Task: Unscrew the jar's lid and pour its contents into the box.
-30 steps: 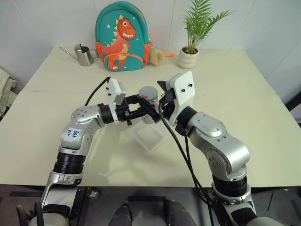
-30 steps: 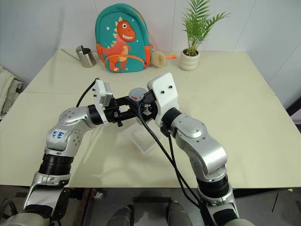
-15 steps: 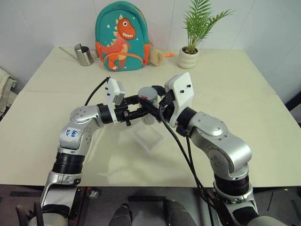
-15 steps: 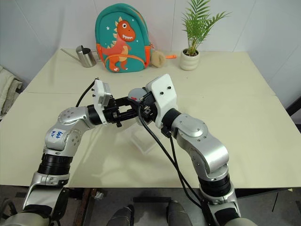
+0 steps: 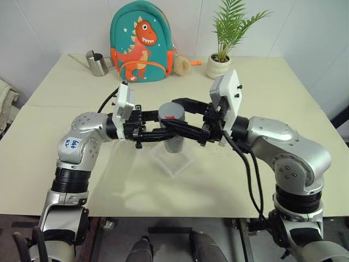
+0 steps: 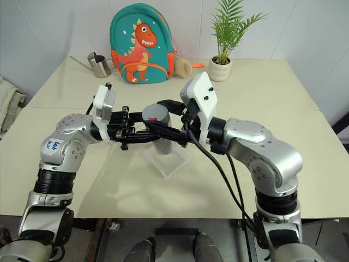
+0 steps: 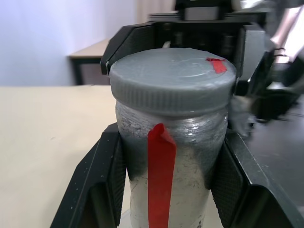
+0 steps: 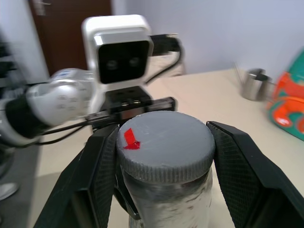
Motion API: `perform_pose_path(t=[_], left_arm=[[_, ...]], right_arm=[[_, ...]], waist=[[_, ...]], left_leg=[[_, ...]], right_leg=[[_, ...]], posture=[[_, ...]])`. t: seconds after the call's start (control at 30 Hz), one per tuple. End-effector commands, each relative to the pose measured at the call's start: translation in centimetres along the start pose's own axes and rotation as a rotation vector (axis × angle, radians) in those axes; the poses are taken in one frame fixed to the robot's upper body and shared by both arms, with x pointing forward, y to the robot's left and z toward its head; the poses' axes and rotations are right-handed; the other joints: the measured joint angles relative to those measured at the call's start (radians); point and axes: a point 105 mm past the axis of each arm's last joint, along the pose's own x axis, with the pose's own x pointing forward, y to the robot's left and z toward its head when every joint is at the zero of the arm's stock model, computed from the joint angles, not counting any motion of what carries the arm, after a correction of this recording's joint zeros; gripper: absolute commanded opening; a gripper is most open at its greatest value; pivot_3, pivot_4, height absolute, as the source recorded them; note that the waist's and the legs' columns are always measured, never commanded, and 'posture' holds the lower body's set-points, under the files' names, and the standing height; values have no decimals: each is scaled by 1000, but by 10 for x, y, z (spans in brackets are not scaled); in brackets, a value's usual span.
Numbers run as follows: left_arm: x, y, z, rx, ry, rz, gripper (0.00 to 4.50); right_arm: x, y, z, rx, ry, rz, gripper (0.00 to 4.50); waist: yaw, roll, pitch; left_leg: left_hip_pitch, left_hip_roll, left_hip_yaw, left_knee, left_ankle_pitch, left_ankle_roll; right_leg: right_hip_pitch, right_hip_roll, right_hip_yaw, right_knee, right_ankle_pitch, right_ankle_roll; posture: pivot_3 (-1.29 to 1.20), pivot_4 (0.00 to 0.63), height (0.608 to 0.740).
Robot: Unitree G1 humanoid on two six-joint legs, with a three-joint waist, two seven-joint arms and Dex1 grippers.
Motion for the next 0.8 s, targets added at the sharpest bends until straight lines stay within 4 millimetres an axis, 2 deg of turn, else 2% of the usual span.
perform_pose_path(t=[0.03, 0.57, 0.63, 0.77, 0.8], left_arm=[[-4, 5, 1, 1, 26, 6, 2009], [-7, 1, 4, 28, 85, -41, 2009], [-8, 0, 4, 37, 95, -43, 2009], [-8, -1, 7, 46, 101, -52, 2009], [-8, -1, 7, 46, 102, -53, 2009]], right_arm=[[7, 37, 15, -50, -58, 231, 2567], [8, 34, 12, -66, -59, 233, 2567], [9, 30, 12, -70, -56, 216, 3295], [11, 24, 15, -99, -68, 182, 4479], [12, 21, 16, -103, -73, 169, 4479]], waist=[[0, 0, 0], [1, 0, 0], [0, 0, 0], [0, 0, 0], [0, 0, 0]], left_leg=[[0, 0, 0, 0, 0, 0], [0, 0, 0, 0, 0, 0], [0, 0, 0, 0, 0, 0], [0, 0, 0, 0, 0, 0], [0, 0, 0, 0, 0, 0]], right_leg=[[0, 0, 0, 0, 0, 0], [0, 0, 0, 0, 0, 0], [0, 0, 0, 0, 0, 0], [0, 0, 0, 0, 0, 0], [0, 0, 0, 0, 0, 0]], posture=[[0, 150, 740], [0, 150, 740], [0, 150, 740], [0, 150, 740], [0, 150, 740]])
